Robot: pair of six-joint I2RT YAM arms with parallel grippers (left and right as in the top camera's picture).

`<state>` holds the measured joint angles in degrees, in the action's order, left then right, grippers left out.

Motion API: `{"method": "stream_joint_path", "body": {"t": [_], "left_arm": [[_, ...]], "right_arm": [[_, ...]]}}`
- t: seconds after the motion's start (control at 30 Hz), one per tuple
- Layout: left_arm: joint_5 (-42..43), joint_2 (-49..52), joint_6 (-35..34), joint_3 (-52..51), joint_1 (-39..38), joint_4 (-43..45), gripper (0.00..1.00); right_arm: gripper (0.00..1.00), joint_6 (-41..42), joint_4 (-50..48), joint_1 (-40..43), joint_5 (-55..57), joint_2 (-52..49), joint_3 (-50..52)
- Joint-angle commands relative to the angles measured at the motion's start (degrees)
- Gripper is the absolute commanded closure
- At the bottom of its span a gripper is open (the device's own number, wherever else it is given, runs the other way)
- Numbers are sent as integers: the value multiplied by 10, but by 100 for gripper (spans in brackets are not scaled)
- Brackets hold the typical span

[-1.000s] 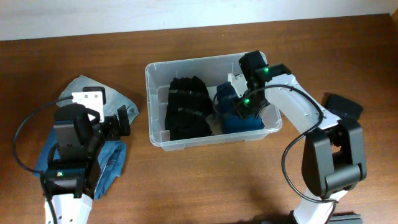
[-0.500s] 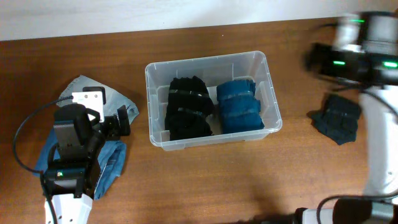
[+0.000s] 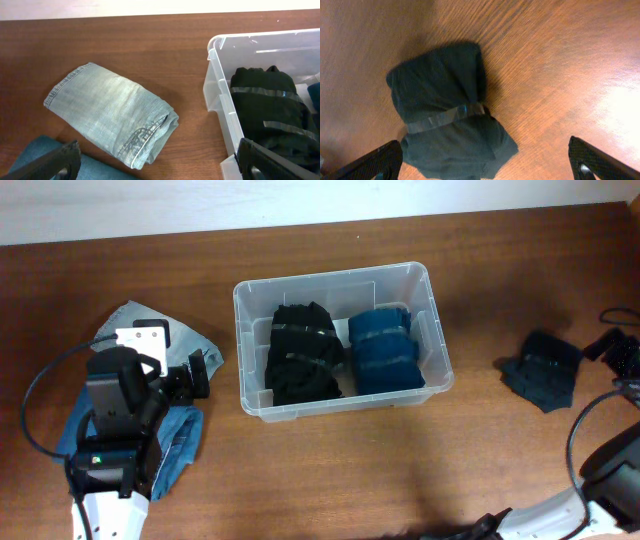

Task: Pack container
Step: 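Grasp the second folded black shirt with the right gripper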

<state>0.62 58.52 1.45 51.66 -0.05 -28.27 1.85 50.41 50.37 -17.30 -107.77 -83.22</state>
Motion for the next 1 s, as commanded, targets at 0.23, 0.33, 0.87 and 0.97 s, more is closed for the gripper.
{"method": "stream_joint_path", "body": {"t": [0.23, 0.33, 0.87, 0.97], "left_arm": [[7, 0, -6, 13, -2, -1, 1], [7, 0, -6, 13, -2, -1, 1], [6, 0, -6, 13, -2, -1, 1], [6, 0, -6, 13, -2, -1, 1]], "right_arm": [[2, -103, -12, -20, -136, -123, 3], [2, -111, -14, -33, -141, -145, 3], [96, -100, 25, -70, -221, -119, -31], [96, -100, 52, -76, -262, -78, -66]]}}
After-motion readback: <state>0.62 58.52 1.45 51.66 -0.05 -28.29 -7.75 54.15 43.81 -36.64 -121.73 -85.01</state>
